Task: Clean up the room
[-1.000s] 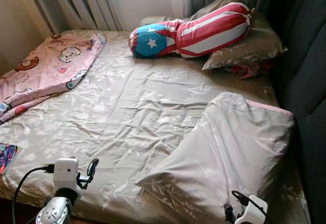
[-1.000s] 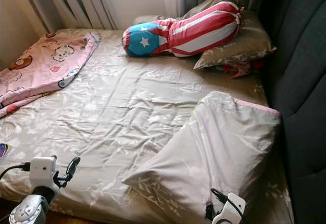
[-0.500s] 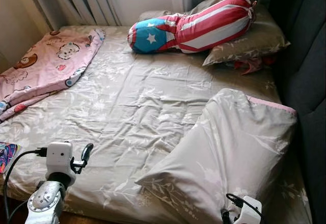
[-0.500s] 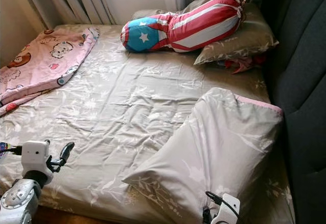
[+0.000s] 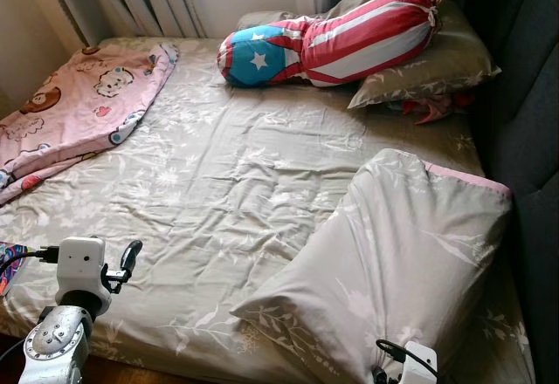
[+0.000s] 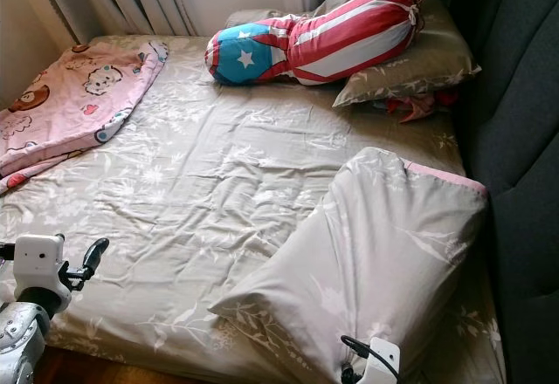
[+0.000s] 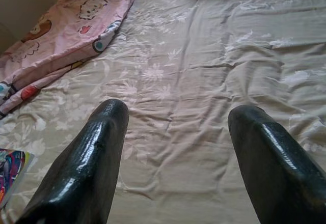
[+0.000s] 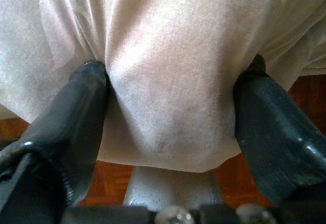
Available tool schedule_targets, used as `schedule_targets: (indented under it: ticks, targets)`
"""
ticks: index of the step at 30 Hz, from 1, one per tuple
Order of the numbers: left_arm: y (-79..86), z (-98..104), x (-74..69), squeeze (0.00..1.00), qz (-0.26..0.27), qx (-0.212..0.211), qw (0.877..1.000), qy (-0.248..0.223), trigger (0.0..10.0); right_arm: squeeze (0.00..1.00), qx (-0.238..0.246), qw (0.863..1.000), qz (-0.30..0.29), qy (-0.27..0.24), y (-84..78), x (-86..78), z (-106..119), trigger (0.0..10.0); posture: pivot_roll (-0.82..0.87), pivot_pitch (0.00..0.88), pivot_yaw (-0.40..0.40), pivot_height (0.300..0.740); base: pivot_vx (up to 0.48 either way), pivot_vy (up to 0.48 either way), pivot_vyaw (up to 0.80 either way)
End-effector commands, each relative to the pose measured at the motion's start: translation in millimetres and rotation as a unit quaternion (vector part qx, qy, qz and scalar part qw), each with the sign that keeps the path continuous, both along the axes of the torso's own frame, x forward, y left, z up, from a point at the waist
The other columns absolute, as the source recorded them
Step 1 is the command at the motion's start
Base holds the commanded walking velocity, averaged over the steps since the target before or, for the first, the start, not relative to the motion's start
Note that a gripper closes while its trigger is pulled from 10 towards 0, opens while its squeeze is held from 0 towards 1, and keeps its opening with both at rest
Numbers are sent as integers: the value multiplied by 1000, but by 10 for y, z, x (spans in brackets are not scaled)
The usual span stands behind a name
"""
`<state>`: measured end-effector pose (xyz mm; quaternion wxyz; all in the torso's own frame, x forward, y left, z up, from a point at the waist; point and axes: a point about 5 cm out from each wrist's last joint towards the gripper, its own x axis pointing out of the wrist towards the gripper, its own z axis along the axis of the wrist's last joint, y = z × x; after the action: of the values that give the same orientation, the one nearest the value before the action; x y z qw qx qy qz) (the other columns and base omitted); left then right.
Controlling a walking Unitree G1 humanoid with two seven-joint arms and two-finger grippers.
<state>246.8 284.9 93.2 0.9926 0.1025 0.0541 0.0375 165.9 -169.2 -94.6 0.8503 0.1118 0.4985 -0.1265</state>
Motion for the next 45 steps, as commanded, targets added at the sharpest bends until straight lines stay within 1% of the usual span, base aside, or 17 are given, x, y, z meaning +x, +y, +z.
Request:
schedule_targets:
  ticks: [1,6,11,16,24,27,33,36,37,39,41,45]
  targets:
    - [86,58,-31,0,9,4,1000,-3,10000,0,43,995,31,85,289,-355,-151,0,229,191,134,740,0,0,0]
    - [95,69,-37,0,13,2,1000,-4,10000,0,39,995,32,86,276,-375,-157,0,235,190,133,740,0,0,0]
    - [126,79,-71,0,17,4,1000,-1,10000,0,39,995,33,88,268,-429,-173,0,241,189,135,740,0,0,0]
    - [109,80,-79,0,16,3,1000,-1,10000,0,40,995,29,89,281,-447,-178,0,240,189,136,740,0,0,0]
    - [46,45,-68,0,13,-4,1000,2,10000,0,48,997,18,60,272,-363,-150,0,238,183,131,740,0,0,0]
    - [47,39,-65,0,13,-6,1000,1,10000,0,48,997,18,57,264,-348,-146,0,237,181,130,740,0,0,0]
    - [46,24,-36,0,17,-10,1000,-1,10000,0,38,998,5,51,200,-310,-132,0,224,154,121,740,0,0,0]
    - [25,-9,31,0,22,-18,1000,-3,10000,0,24,999,-24,21,84,-214,-90,0,201,137,113,740,0,0,0]
    - [1,-36,53,0,22,-22,1000,-2,10000,0,14,999,-34,15,19,-189,-76,0,182,118,108,740,0,0,0]
    - [-47,-94,96,0,23,-31,999,1,10000,0,-16,998,-60,-1,-131,-142,-40,0,161,103,103,740,0,0,0]
    - [-87,-153,137,0,24,-37,999,6,10000,0,-42,996,-81,-15,-241,-100,-4,0,130,81,96,740,0,0,0]
    - [-204,-297,225,0,24,-61,998,19,10000,0,-96,985,-125,-74,-596,67,157,0,84,41,83,740,0,0,0]
